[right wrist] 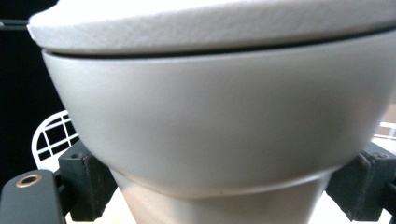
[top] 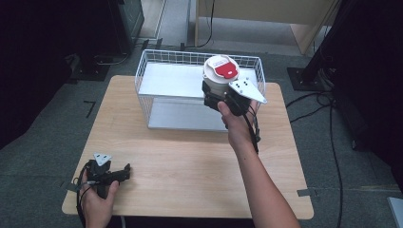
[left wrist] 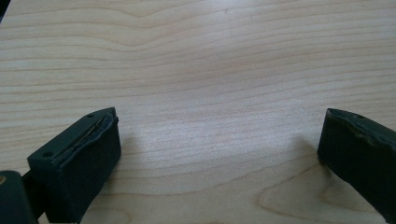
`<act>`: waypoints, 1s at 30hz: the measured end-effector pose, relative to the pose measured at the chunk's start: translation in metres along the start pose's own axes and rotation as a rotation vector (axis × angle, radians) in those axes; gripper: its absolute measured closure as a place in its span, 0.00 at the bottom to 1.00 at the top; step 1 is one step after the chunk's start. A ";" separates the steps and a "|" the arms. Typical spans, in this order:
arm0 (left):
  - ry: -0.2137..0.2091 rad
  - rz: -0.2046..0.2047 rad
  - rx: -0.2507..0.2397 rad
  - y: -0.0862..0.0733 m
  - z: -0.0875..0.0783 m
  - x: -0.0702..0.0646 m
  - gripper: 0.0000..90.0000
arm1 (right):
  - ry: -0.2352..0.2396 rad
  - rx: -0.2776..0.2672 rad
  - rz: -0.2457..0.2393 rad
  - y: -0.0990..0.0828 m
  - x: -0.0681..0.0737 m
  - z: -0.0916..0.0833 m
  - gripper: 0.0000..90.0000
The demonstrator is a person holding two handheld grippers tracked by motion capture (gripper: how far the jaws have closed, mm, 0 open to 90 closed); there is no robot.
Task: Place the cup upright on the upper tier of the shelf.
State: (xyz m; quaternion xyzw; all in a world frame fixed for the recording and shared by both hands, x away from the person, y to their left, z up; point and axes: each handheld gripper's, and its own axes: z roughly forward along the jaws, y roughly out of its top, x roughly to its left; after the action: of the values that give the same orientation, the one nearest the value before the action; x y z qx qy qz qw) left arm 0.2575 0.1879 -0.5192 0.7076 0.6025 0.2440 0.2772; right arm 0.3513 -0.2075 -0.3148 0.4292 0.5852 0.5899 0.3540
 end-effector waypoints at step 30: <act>-0.006 0.002 0.002 0.000 0.000 -0.001 0.00 | -0.077 0.058 0.008 0.004 -0.012 0.079 0.12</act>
State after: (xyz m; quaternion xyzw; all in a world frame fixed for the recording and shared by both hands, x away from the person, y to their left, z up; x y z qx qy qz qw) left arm 0.2573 0.1869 -0.5191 0.7094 0.6010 0.2415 0.2779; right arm 0.4292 -0.1880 -0.3157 0.4639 0.5863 0.5572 0.3613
